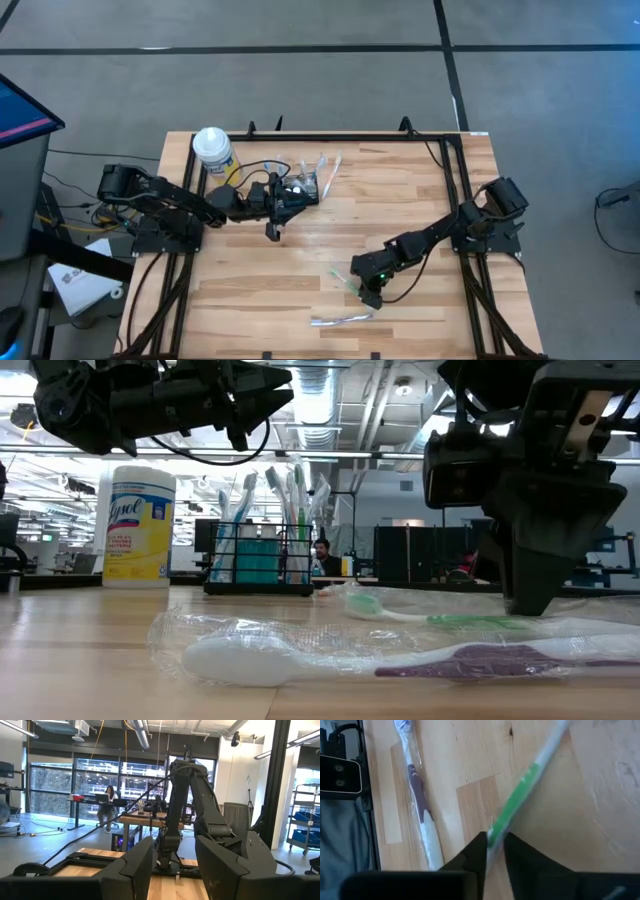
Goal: Pick & Place toothbrushing station
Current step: Put the green toothbrush into the mesh organizer
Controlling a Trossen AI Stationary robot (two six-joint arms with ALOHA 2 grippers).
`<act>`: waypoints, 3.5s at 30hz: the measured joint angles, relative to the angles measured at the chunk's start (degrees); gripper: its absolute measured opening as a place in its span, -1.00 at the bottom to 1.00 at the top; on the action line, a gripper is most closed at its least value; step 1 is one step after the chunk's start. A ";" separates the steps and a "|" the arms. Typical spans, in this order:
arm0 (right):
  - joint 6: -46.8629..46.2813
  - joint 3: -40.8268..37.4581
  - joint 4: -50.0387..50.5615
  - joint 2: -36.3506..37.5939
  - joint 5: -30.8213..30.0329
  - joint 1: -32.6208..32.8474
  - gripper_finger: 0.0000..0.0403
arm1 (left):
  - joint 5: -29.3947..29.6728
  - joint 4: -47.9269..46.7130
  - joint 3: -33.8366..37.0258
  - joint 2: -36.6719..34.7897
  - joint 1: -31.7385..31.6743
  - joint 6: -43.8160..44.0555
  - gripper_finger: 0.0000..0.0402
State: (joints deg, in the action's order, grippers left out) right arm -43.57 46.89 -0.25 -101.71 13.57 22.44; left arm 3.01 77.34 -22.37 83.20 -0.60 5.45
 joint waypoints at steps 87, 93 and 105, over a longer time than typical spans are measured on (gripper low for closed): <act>45.54 -0.07 -12.70 24.11 -13.58 -18.32 -1.00 | -0.28 -0.19 -0.29 0.00 1.38 1.24 -0.28; 45.54 -0.07 -12.71 24.09 -13.58 -18.51 -1.00 | -0.20 -0.07 -4.85 3.77 2.25 2.25 -0.28; 45.52 -0.07 -12.66 24.09 -13.57 -18.49 -1.00 | -0.24 0.00 -7.74 6.61 2.56 0.85 -0.28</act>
State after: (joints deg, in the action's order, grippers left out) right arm 1.96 46.83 -12.91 -77.62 0.00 3.95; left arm 2.76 77.34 -30.11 89.81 1.96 6.31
